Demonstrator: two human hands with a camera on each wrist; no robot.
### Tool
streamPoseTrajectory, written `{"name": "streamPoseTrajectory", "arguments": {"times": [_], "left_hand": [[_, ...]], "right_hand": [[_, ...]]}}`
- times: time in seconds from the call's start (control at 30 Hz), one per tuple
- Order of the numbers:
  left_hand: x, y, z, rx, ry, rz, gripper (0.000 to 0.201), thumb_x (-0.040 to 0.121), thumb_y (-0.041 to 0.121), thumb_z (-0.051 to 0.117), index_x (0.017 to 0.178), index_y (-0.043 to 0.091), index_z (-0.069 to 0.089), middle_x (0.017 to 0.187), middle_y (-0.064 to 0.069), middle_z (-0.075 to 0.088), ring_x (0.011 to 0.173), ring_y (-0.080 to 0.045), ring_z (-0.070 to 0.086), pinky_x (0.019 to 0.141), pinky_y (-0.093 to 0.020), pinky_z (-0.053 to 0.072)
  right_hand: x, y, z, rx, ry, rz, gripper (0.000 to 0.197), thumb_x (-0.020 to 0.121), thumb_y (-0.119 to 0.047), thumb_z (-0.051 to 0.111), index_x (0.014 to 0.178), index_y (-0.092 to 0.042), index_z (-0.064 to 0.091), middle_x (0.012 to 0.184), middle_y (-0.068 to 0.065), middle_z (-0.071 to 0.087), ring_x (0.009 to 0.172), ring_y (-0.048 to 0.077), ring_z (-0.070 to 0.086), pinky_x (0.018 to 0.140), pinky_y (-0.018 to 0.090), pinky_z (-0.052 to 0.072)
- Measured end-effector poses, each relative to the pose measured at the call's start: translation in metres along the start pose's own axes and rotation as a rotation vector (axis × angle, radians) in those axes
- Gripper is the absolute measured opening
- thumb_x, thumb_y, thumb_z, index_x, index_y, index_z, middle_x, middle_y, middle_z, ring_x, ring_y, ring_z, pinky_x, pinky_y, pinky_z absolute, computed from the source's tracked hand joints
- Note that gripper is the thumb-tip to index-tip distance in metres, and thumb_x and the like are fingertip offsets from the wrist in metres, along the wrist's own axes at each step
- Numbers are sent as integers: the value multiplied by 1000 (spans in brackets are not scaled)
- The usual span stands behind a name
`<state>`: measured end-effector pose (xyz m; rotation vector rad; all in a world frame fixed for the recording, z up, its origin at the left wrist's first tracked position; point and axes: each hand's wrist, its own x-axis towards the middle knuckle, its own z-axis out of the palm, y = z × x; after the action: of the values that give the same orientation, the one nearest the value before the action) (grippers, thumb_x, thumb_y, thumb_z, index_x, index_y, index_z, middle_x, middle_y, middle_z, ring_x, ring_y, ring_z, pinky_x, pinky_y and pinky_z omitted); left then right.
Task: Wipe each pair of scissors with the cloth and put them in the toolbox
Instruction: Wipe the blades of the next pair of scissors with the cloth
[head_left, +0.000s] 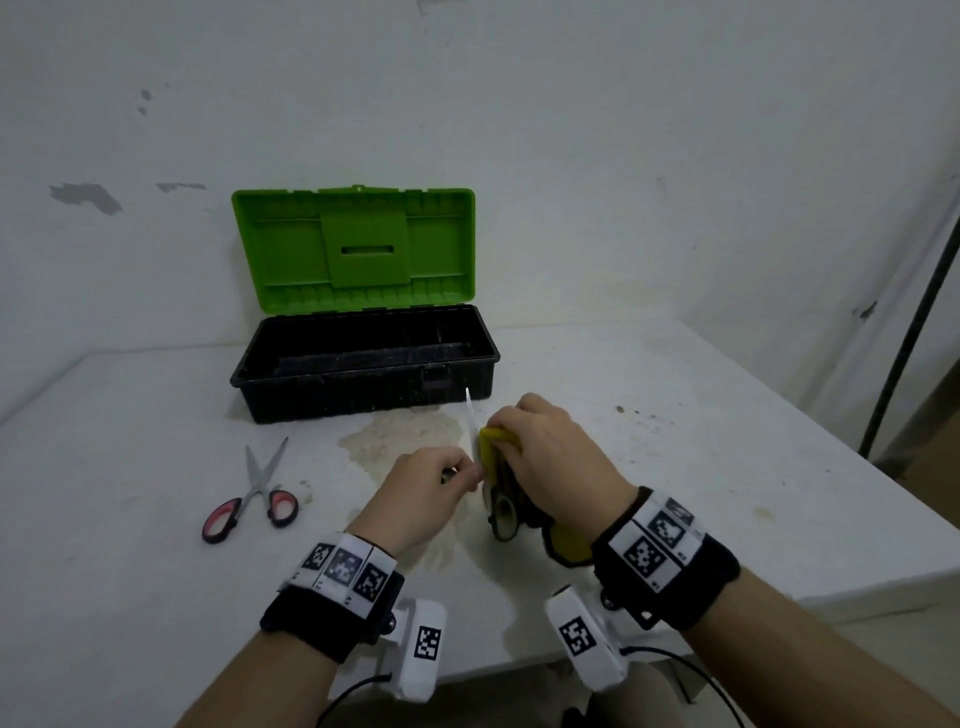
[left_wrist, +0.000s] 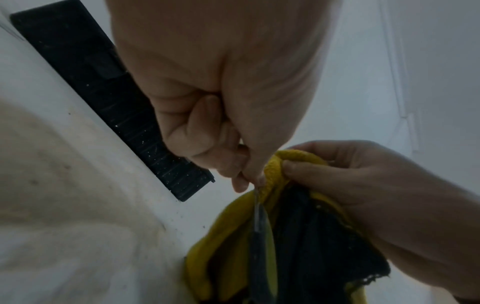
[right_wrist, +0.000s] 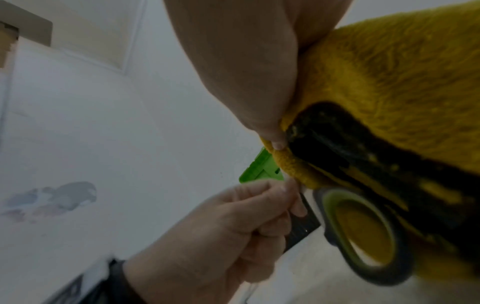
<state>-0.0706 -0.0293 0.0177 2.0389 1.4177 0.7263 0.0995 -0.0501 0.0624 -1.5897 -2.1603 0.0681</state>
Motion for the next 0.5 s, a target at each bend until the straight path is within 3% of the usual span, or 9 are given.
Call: {"name": "streamPoseTrajectory", "arguments": {"times": [0.07, 0.17, 0.23, 0.37, 0.43, 0.5], "left_hand": [[0, 0, 0, -14, -19, 23, 29, 98, 40, 58, 81, 22, 72, 79, 8, 69, 76, -8, 61, 64, -23, 45], [-2, -4, -2, 13, -20, 21, 30, 97, 41, 60, 77, 22, 71, 73, 8, 66, 65, -2, 56, 55, -13, 38], [-3, -6, -2, 23, -25, 2, 27, 96, 41, 61, 78, 23, 70, 75, 8, 66, 67, -2, 56, 55, -12, 36], [-2, -10, -4, -51, -34, -65, 12, 96, 31, 61, 86, 24, 63, 89, 11, 65, 82, -7, 61, 68, -20, 45], [0, -11, -7, -126, -24, -87, 11, 98, 27, 58, 89, 23, 62, 83, 8, 65, 70, -8, 61, 65, -23, 48], [0, -11, -11, -218, 9, -112, 8, 98, 23, 58, 95, 19, 64, 72, 3, 65, 57, -9, 61, 58, -24, 50]], "right_hand": [[3, 5, 7, -7, -22, 36, 15, 95, -17, 52, 105, -15, 63, 102, 3, 50, 86, 25, 57, 75, 38, 53], [11, 21, 8, -1, 11, 116, 20, 96, -13, 47, 105, -14, 65, 102, 6, 53, 90, 26, 57, 76, 37, 52], [15, 32, 6, 30, 38, 162, 20, 98, -15, 48, 107, -15, 65, 101, 5, 55, 92, 25, 57, 74, 31, 47], [12, 46, -5, 206, 67, 232, 16, 93, -29, 61, 106, -20, 65, 94, -8, 60, 88, 12, 56, 68, 19, 39], [6, 50, -13, 288, 59, 256, 11, 93, -31, 62, 98, -23, 66, 89, -8, 66, 85, 12, 61, 64, 16, 42], [1, 54, -19, 397, 17, 272, 9, 96, -32, 56, 95, -25, 62, 87, -4, 66, 81, 13, 61, 66, 22, 46]]}}
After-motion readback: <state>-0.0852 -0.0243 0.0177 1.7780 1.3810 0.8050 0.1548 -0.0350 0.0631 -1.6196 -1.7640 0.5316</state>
